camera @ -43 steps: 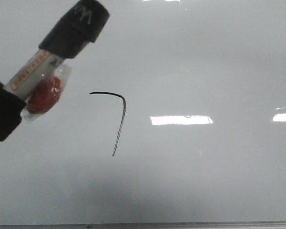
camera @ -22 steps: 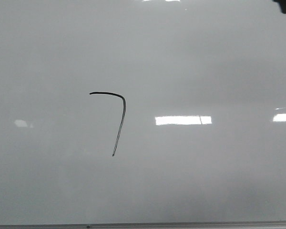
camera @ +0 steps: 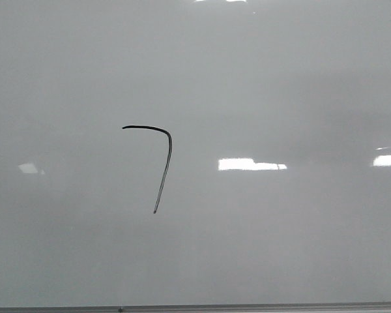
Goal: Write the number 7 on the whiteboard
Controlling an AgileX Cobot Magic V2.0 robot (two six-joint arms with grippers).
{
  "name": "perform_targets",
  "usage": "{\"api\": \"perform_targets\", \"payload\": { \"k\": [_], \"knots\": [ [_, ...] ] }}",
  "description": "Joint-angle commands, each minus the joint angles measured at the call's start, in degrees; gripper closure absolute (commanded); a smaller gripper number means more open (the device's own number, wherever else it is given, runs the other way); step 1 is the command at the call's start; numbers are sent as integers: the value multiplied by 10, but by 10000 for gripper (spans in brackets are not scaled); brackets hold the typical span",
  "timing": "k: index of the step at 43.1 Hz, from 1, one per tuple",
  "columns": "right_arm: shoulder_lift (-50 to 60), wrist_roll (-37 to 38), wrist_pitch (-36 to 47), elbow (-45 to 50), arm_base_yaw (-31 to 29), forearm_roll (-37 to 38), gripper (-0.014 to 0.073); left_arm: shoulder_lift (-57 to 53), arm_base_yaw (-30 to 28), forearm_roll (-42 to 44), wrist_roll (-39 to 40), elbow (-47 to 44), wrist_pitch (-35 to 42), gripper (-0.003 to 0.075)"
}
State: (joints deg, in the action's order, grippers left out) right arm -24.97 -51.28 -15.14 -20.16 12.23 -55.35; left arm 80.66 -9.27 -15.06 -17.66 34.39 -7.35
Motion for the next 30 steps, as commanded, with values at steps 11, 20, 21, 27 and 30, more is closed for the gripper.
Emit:
{"api": "perform_targets", "payload": {
  "k": [11, 20, 21, 27, 30],
  "knots": [
    [0, -2, 30, -14, -3, -14, 662, 33, 1, -9, 7, 17, 84, 719],
    [0, -2, 30, -14, -3, -14, 662, 33, 1, -9, 7, 17, 84, 482],
    [0, -2, 30, -14, -3, -14, 662, 33, 1, -9, 7, 17, 84, 459],
    [0, -2, 30, -14, -3, -14, 662, 33, 1, -9, 7, 17, 84, 374],
    [0, -2, 30, -14, -3, -14, 662, 33, 1, -9, 7, 17, 84, 345]
  ]
}}
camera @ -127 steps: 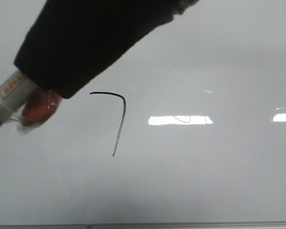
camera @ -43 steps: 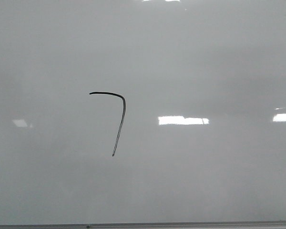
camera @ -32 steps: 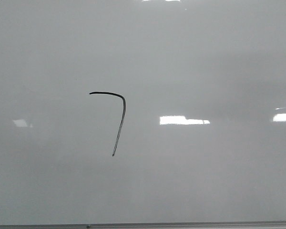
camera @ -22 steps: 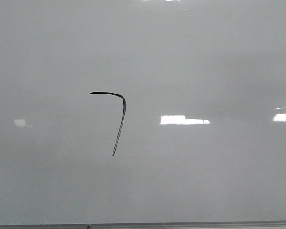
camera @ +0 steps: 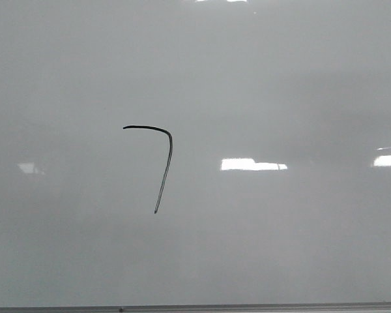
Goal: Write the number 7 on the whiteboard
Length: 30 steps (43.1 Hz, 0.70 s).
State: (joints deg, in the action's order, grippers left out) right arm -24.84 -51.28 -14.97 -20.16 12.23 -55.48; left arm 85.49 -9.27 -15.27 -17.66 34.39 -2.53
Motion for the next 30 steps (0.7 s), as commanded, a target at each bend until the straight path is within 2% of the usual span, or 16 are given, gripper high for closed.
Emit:
{"api": "perform_targets", "payload": {
  "k": [1, 7, 17, 21, 30],
  "knots": [
    [-1, -2, 29, -14, -3, -13, 662, -15, 1, -7, 7, 17, 36, 333],
    [-1, -2, 29, -14, -3, -13, 662, -43, 1, -7, 7, 17, 31, 243],
    [-1, -2, 27, -14, -3, -13, 663, -209, 1, -7, 7, 16, -16, 252],
    [-1, -2, 25, -14, -3, -13, 663, -293, 1, -7, 7, 10, -42, 300],
    [-1, -2, 23, -14, -3, -13, 663, -491, 1, -7, 7, -44, -55, 508]
  ]
}}
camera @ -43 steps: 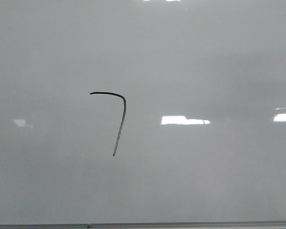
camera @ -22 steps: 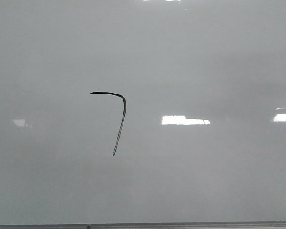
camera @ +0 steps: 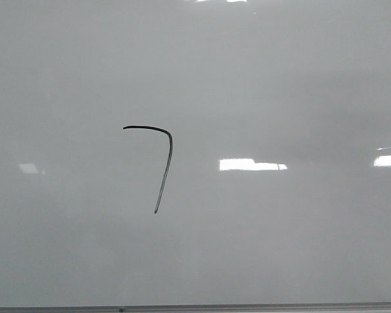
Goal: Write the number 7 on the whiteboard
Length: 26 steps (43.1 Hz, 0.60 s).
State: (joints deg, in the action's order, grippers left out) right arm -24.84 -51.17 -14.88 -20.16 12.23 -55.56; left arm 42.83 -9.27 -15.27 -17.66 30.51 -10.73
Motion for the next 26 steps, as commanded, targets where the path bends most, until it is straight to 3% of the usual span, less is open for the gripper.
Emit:
{"api": "perform_targets", "payload": {
  "k": [1, 11, 26],
  "knots": [
    [-1, -3, 22, -14, -3, -12, 663, -82, 1, -7, 7, -10, 27, 531],
    [-1, -3, 21, -14, -3, -12, 663, -221, 1, -7, 7, -47, -11, 741],
    [-1, -3, 21, -14, -3, -12, 663, -275, 1, -7, 7, -47, -14, 741]
  ]
}}
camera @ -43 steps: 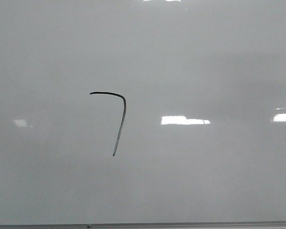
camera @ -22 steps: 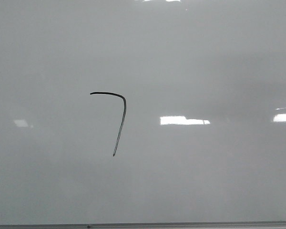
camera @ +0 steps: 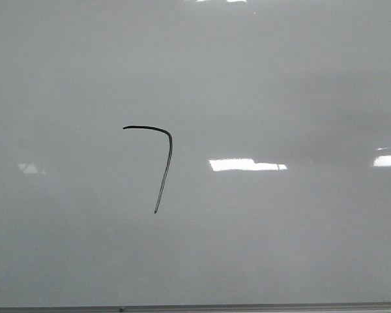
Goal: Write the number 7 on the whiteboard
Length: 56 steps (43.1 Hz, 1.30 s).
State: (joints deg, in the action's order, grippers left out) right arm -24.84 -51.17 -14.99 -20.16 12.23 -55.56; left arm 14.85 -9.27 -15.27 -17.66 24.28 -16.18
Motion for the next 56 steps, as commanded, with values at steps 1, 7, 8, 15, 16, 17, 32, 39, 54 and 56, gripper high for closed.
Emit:
{"api": "perform_targets", "payload": {
  "k": [1, 7, 8, 15, 16, 17, 32, 39, 54, 56],
  "knots": [
    [-1, -3, 22, -14, -3, -12, 663, 5, 1, -7, 7, 15, 41, 741],
    [-1, -3, 22, -14, -3, -12, 663, 5, 1, -7, 7, 15, 41, 741],
    [-1, -3, 22, -14, -3, -12, 663, 5, 1, -7, 7, 15, 41, 741],
    [-1, -3, 22, -14, -3, -12, 663, 5, 1, -7, 7, 15, 41, 741],
    [-1, -3, 22, -14, -3, -12, 663, 5, 1, -7, 7, 15, 41, 741],
    [-1, -3, 22, -14, -3, -12, 663, 5, 1, -7, 7, 15, 41, 741],
    [-1, -3, 21, -14, -3, -12, 663, -62, 82, 153, 137, -63, 65, 741],
    [-1, -3, 21, -14, -3, -12, 663, -107, 102, 140, 137, -151, 89, 741],
    [-1, -3, 20, -14, -3, -12, 663, -161, 75, 116, 137, -249, 106, 741],
    [-1, -3, 20, -14, -3, -12, 663, -161, 75, 116, 137, -249, 113, 741]
  ]
}}
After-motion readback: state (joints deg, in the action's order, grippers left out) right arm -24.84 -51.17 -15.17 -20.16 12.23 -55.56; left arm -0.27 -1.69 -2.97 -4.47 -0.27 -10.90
